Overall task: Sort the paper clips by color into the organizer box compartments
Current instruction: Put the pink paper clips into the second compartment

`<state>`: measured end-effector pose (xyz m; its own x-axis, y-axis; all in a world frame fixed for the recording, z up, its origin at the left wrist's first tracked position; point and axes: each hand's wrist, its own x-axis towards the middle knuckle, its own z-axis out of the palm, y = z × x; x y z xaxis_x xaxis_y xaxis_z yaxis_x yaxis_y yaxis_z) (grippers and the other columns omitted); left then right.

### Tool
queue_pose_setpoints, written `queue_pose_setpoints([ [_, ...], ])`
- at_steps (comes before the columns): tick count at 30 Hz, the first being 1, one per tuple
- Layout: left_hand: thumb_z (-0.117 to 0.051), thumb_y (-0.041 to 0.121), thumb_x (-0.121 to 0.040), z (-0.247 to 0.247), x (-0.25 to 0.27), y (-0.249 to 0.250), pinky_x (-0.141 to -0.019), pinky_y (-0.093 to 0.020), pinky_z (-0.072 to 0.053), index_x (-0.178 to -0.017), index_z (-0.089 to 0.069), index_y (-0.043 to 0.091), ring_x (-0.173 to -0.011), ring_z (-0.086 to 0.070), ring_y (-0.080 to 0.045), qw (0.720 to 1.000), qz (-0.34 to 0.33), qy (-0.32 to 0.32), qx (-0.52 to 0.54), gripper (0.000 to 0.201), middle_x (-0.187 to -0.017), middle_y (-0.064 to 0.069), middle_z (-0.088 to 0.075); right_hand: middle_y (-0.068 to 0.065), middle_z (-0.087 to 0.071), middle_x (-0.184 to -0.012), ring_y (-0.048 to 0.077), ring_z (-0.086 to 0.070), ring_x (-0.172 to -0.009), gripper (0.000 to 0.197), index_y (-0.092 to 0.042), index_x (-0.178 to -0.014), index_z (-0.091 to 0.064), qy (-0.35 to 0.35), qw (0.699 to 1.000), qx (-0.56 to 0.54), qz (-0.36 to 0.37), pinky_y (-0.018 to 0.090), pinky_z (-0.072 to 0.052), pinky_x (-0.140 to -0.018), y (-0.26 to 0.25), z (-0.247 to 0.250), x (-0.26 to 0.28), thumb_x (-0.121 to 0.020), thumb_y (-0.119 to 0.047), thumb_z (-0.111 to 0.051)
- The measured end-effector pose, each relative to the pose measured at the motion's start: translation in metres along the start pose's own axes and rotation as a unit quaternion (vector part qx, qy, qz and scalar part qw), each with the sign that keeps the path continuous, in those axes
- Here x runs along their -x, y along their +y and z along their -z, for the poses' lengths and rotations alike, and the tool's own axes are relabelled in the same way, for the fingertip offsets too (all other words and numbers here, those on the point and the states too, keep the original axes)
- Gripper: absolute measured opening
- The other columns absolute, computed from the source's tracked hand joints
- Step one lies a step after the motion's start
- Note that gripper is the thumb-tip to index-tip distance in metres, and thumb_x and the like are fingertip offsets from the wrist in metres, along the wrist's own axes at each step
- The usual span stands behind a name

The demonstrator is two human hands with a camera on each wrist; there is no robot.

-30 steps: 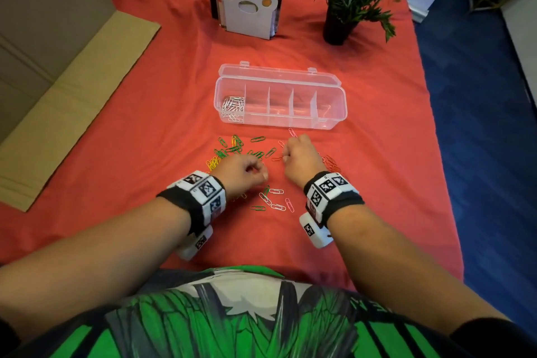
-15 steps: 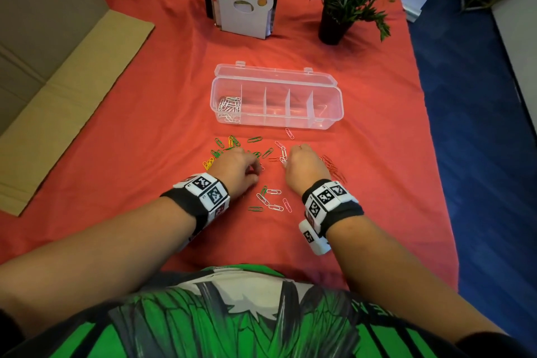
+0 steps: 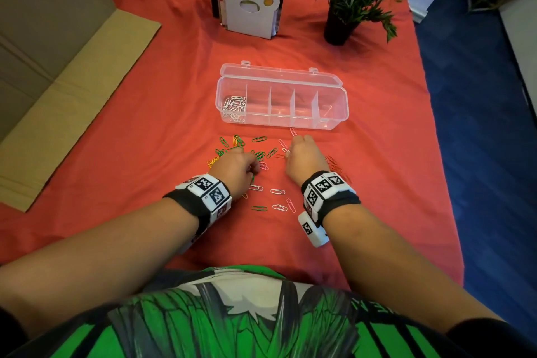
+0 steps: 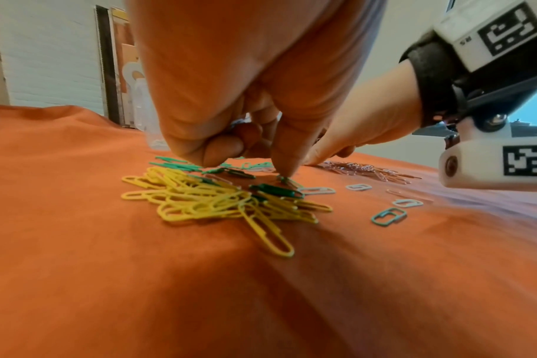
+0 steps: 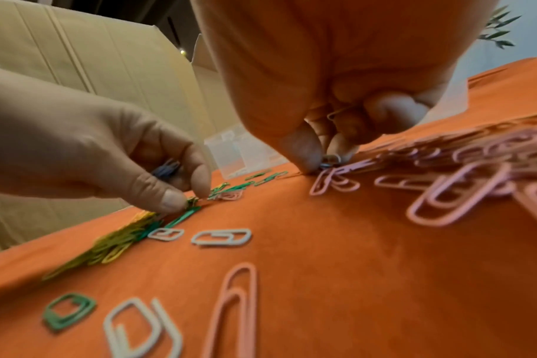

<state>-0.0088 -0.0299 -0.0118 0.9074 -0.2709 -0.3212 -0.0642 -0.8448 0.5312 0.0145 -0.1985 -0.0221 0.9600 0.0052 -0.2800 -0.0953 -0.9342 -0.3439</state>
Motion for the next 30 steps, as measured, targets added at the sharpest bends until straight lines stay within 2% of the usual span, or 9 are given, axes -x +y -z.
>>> queue_pose_setpoints([
  [4,-0.065,0.019,-0.079,-0.005,0.003,0.007,-0.086,-0.029,-0.044,-0.099,-0.068,0.019,-0.100,-0.056,-0.025,0.998,-0.042,-0.035,-0.033,0.021,-0.103,-0.009,-0.057,0.019,-0.053,-0.113,0.034,-0.055,-0.102,0.018,-0.001,-0.103,-0.054,-0.015,0.998,-0.054,-0.026,0.033,-0.042,-0.085,0.002,0.006,-0.002,-0.088,-0.007,-0.046],
  [8,-0.064,0.020,-0.080,-0.009,0.006,0.008,-0.085,-0.033,-0.046,-0.099,-0.066,0.016,-0.101,-0.056,-0.027,0.992,-0.063,-0.062,-0.091,0.019,-0.105,-0.008,-0.055,-0.001,-0.055,-0.078,0.018,-0.052,-0.072,0.010,-0.016,-0.085,-0.051,-0.035,0.978,-0.192,-0.069,0.025,-0.039,-0.065,0.014,0.016,0.005,-0.088,-0.008,-0.046],
  [10,-0.063,0.020,-0.081,-0.009,0.008,0.007,-0.083,-0.034,-0.045,-0.095,-0.066,0.013,-0.100,-0.056,-0.027,0.990,-0.071,-0.064,-0.100,0.016,-0.104,-0.009,-0.054,-0.005,-0.051,-0.072,0.010,-0.046,-0.060,0.016,-0.018,-0.087,-0.053,-0.061,0.945,-0.308,-0.098,0.023,-0.038,-0.054,0.019,0.018,0.011,-0.090,-0.006,-0.043],
  [15,-0.056,0.021,-0.086,-0.009,0.009,0.007,-0.083,-0.036,-0.044,-0.094,-0.064,0.013,-0.102,-0.055,-0.028,0.984,-0.081,-0.078,-0.139,0.014,-0.107,-0.010,-0.053,0.001,-0.043,-0.062,0.012,-0.042,-0.051,0.018,-0.015,-0.075,-0.049,-0.130,0.811,-0.539,-0.188,0.017,-0.031,-0.037,0.018,0.015,0.034,-0.090,-0.006,-0.048],
  [16,-0.055,0.022,-0.087,-0.010,0.009,0.008,-0.083,-0.037,-0.044,-0.096,-0.063,0.013,-0.102,-0.055,-0.028,0.981,-0.083,-0.080,-0.156,0.015,-0.108,-0.010,-0.053,0.001,-0.044,-0.062,0.012,-0.042,-0.051,0.018,-0.016,-0.075,-0.050,-0.144,0.820,-0.522,-0.186,0.018,-0.032,-0.037,0.017,0.011,0.039,-0.090,-0.006,-0.048],
  [18,-0.052,0.024,-0.089,-0.010,0.009,0.010,-0.083,-0.039,-0.045,-0.100,-0.061,0.011,-0.104,-0.054,-0.029,0.973,-0.092,-0.078,-0.196,0.019,-0.109,-0.010,-0.053,-0.001,-0.050,-0.065,0.012,-0.045,-0.053,0.021,-0.021,-0.072,-0.054,-0.168,0.898,-0.383,-0.134,0.021,-0.035,-0.043,0.016,0.005,0.049,-0.089,-0.009,-0.050],
  [21,-0.050,0.027,-0.091,-0.011,0.010,0.011,-0.084,-0.040,-0.045,-0.107,-0.057,0.009,-0.105,-0.054,-0.030,0.961,-0.113,-0.071,-0.241,0.025,-0.111,-0.011,-0.053,0.001,-0.053,-0.079,0.016,-0.050,-0.069,0.009,-0.016,-0.081,-0.063,-0.145,0.982,-0.117,0.006,0.025,-0.040,-0.065,0.012,-0.005,0.068,-0.083,-0.014,-0.055],
  [25,-0.047,0.027,-0.092,-0.012,0.014,0.010,-0.083,-0.042,-0.046,-0.107,-0.053,0.008,-0.103,-0.055,-0.032,0.953,-0.137,-0.061,-0.262,0.025,-0.110,-0.011,-0.052,0.013,-0.051,-0.102,0.032,-0.054,-0.095,0.019,-0.007,-0.097,-0.056,-0.071,0.987,0.060,0.128,0.041,-0.049,-0.082,0.008,-0.022,0.091,-0.083,-0.020,-0.058],
  [30,-0.039,0.016,-0.094,-0.016,0.019,0.011,-0.080,-0.041,-0.044,-0.107,-0.048,0.010,-0.101,-0.057,-0.032,0.948,-0.171,-0.057,-0.261,0.017,-0.107,-0.011,-0.055,0.015,-0.058,-0.088,0.034,-0.060,-0.077,0.033,-0.005,-0.089,-0.058,-0.014,0.968,0.162,0.192,0.041,-0.051,-0.060,-0.001,-0.027,0.102,-0.082,-0.009,-0.026],
])
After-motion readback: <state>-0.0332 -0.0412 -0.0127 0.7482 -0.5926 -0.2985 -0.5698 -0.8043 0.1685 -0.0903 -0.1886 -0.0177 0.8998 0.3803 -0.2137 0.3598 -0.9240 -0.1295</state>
